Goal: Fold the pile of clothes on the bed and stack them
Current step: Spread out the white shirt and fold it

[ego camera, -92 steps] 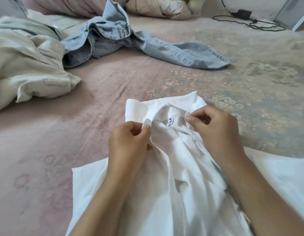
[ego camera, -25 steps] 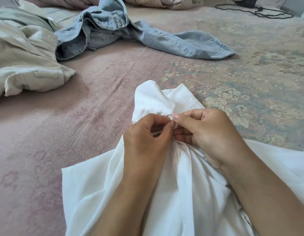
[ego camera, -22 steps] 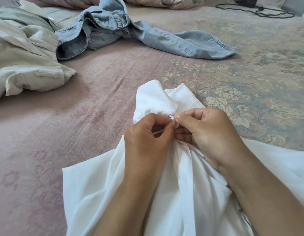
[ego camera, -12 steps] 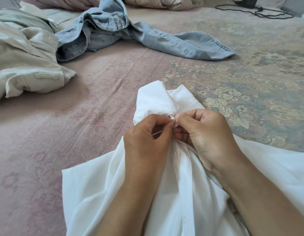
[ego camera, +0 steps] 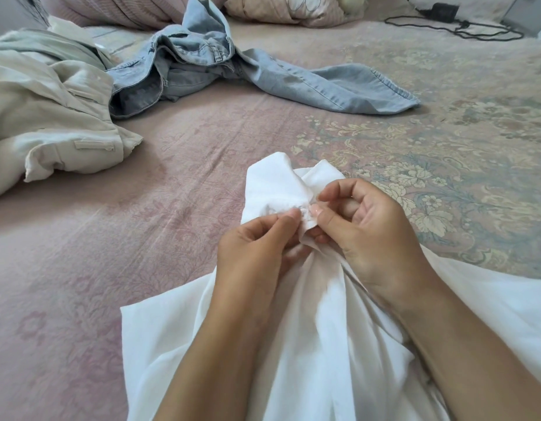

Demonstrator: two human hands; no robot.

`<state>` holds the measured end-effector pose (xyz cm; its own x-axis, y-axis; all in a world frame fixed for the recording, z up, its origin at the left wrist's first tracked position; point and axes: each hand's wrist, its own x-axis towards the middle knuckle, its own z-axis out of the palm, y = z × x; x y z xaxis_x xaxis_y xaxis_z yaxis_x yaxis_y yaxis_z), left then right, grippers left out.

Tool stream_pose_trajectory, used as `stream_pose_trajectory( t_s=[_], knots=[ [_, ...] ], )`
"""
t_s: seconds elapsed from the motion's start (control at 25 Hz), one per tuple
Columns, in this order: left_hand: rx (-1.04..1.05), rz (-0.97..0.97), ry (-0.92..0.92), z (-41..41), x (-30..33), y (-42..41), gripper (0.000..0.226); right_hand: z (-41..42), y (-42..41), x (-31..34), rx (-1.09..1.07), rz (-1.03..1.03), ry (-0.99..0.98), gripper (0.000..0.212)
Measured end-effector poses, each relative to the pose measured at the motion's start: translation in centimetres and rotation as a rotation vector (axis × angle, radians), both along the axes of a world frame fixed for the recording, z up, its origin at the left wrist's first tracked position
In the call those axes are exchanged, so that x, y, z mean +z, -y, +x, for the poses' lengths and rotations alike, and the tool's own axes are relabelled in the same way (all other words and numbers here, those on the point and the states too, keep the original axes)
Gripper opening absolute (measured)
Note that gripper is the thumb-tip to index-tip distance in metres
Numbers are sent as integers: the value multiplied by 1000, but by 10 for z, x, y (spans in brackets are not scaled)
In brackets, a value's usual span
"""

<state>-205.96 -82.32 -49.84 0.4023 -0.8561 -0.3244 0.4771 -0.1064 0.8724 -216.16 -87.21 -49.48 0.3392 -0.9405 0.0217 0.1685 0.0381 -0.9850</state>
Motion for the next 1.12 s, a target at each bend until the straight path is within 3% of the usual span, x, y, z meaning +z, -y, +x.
stream_pose_trajectory(
  t_s=[0.12,0.24,0.36,0.52,0.6,0.72,0.88,1.04,1.12],
  knots=[
    [-26,56,-136,5,3,6,16,-4,4,-5,33,-428,-344,24],
    [-36,71,-172,10,4,7,13,-5,4,-8,-8,-594,-477,28],
    [4,28,-33,9,-2,6,15,-3,4,-5,5,-369,-330,28],
    [59,-92,430,8,0,1,14,-3,13,4,-57,91,-64,19],
    [62,-85,691,12,11,-5,14,-4,23,9,-123,145,-19,19],
    [-121,107,962,5,25,-18,21,-3,29,13,-145,140,-79,22],
    [-273,206,1007,-6,19,-25,29,6,43,23,-87,89,-280,26],
    [-184,53,963,-5,16,-39,21,22,73,40,-76,-195,-599,29],
    [-211,26,953,-7,11,-44,20,20,71,42,-31,-193,-604,20]
  ],
)
